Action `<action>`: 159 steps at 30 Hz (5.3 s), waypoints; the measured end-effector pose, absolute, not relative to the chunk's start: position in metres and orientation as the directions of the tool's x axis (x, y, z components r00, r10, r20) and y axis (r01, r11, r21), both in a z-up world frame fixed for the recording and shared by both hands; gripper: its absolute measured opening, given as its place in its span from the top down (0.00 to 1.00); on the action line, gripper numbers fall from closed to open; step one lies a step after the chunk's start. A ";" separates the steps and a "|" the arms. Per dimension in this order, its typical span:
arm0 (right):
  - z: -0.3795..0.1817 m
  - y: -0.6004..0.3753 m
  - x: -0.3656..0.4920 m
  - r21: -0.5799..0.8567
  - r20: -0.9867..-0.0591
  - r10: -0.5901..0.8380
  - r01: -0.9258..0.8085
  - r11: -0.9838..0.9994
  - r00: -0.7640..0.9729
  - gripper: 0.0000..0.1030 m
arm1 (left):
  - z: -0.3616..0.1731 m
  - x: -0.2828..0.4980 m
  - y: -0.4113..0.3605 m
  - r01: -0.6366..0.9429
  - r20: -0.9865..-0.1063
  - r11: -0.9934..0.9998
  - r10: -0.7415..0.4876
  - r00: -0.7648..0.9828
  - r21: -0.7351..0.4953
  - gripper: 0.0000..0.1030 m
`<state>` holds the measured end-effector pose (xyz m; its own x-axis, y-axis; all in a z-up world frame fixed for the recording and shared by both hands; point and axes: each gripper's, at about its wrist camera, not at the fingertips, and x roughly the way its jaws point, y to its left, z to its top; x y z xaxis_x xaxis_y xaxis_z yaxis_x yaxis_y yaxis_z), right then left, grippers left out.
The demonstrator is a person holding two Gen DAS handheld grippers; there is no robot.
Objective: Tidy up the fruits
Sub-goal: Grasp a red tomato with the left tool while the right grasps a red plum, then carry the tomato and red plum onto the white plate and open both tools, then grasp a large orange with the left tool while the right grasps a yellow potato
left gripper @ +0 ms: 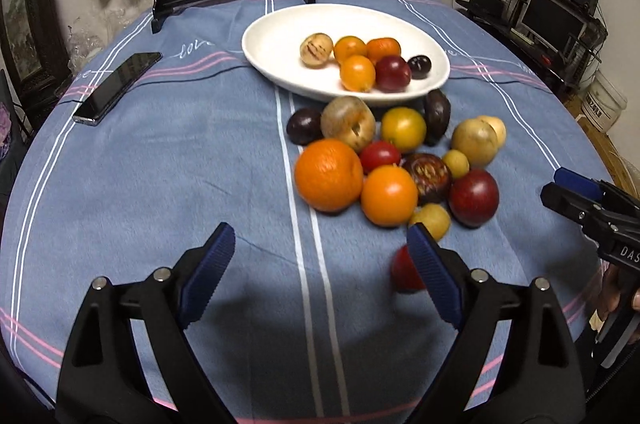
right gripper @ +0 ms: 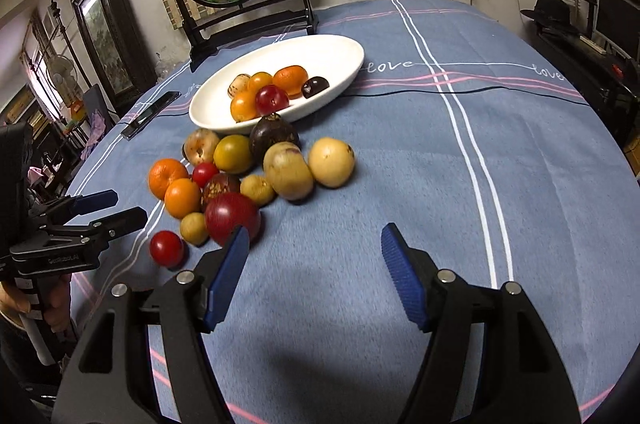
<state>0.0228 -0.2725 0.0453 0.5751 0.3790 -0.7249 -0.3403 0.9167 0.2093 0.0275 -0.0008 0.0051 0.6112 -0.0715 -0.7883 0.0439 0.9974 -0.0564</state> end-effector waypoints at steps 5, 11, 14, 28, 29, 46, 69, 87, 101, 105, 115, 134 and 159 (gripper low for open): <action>0.044 -0.272 0.018 0.211 -0.724 0.388 -0.352 0.912 0.570 0.33 | 0.000 0.021 -0.009 0.063 -0.800 0.996 -0.086 0.594 -0.061 0.13; 0.042 -0.270 0.016 0.217 -0.726 0.401 -0.367 0.905 0.559 0.33 | -0.006 0.017 -0.022 0.094 -0.807 0.994 -0.106 0.581 -0.062 0.13; 0.041 -0.272 0.016 0.222 -0.730 0.401 -0.363 0.905 0.554 0.33 | -0.007 0.018 -0.030 0.112 -0.810 0.992 -0.113 0.575 -0.058 0.13; 0.036 -0.273 0.015 0.235 -0.737 0.410 -0.364 0.901 0.538 0.33 | -0.020 0.023 -0.054 0.204 -0.821 0.977 -0.169 0.545 -0.066 0.68; 0.036 -0.273 0.015 0.235 -0.737 0.411 -0.366 0.900 0.537 0.33 | -0.020 0.023 -0.053 0.203 -0.822 0.977 -0.173 0.542 -0.071 0.68; 0.023 -0.200 0.023 0.088 -0.814 0.360 -0.515 0.853 0.457 0.33 | -0.013 0.019 -0.012 0.138 -0.812 0.984 -0.173 0.557 -0.115 0.68; 0.035 -0.212 0.023 0.040 -0.779 0.332 -0.487 0.873 0.532 0.59 | -0.012 0.017 -0.003 0.102 -0.819 0.987 -0.157 0.552 -0.120 0.68; 0.104 -0.255 0.050 0.155 -0.643 0.417 -0.424 0.892 0.642 0.59 | 0.062 0.066 0.007 0.109 -0.733 0.990 -0.143 0.665 -0.095 0.68; 0.111 -0.202 0.137 0.163 -0.635 0.431 -0.434 0.886 0.641 0.59 | 0.063 0.164 0.004 0.075 -0.720 0.992 -0.126 0.682 -0.103 0.68; 0.094 -0.188 0.166 0.165 -0.677 0.419 -0.430 0.887 0.605 0.59 | 0.044 0.184 0.006 0.058 -0.749 0.991 -0.128 0.650 -0.120 0.68; 0.059 -0.166 0.207 0.196 -0.746 0.399 -0.397 0.897 0.533 0.59 | 0.017 0.207 0.017 0.003 -0.767 0.992 -0.098 0.634 -0.124 0.47; 0.074 -0.203 0.170 0.220 -0.707 0.393 -0.345 0.913 0.588 0.40 | 0.038 0.177 0.018 -0.002 -0.740 0.998 -0.049 0.670 -0.069 0.14; 0.039 -0.260 0.044 0.267 -0.741 0.418 -0.340 0.902 0.525 0.29 | 0.014 0.072 0.011 0.000 -0.778 0.998 -0.044 0.627 -0.056 0.11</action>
